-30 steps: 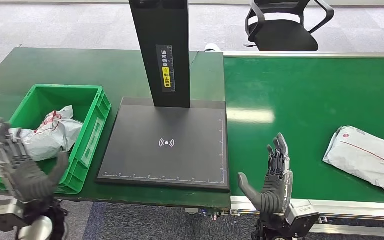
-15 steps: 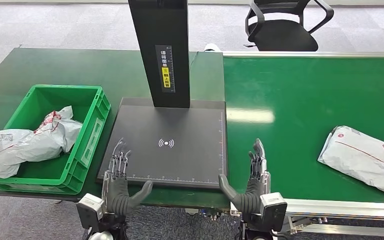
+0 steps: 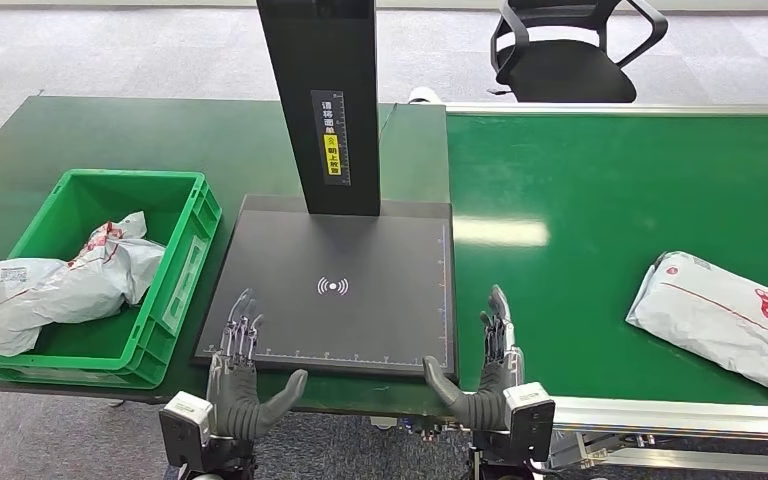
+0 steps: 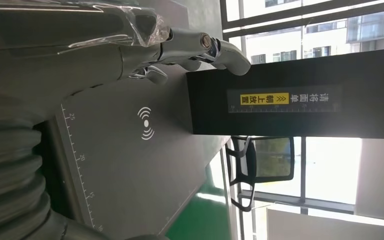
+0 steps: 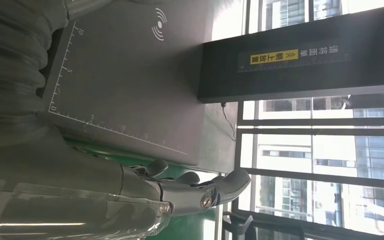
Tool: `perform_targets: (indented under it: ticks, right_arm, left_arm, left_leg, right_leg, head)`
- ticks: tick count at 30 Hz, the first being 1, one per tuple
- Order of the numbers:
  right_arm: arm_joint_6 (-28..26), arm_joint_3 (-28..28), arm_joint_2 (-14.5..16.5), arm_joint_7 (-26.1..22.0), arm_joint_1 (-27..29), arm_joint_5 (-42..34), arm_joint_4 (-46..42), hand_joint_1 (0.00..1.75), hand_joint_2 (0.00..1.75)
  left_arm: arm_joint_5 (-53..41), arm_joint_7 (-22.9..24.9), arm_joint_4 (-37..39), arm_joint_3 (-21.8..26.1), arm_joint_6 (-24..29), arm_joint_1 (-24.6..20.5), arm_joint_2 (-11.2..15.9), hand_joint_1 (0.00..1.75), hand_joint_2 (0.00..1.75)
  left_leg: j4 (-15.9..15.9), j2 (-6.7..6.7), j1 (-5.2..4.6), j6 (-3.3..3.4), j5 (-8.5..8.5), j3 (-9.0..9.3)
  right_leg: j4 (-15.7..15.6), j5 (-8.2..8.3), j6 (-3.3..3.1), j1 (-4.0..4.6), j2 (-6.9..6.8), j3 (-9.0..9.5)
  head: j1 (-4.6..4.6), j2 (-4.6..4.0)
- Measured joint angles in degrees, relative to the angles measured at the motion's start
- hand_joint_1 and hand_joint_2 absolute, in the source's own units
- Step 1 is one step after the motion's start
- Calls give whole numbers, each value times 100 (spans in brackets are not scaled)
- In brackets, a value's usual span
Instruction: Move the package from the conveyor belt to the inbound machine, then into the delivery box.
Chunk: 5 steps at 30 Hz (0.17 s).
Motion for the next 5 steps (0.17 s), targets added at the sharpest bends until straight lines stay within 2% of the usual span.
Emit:
perform_targets:
  ticks: [5]
  right_arm:
    - [39, 0, 1, 9, -4, -7, 23, 0, 175]
  left_arm:
    - [-5, 3, 0, 31, -1, 4, -25, 0, 175]
  left_leg:
    - [0, 0, 0, 0, 0, -1]
  right_leg:
    - [0, 0, 0, 0, 0, 0]
  head:
    - [1, 0]
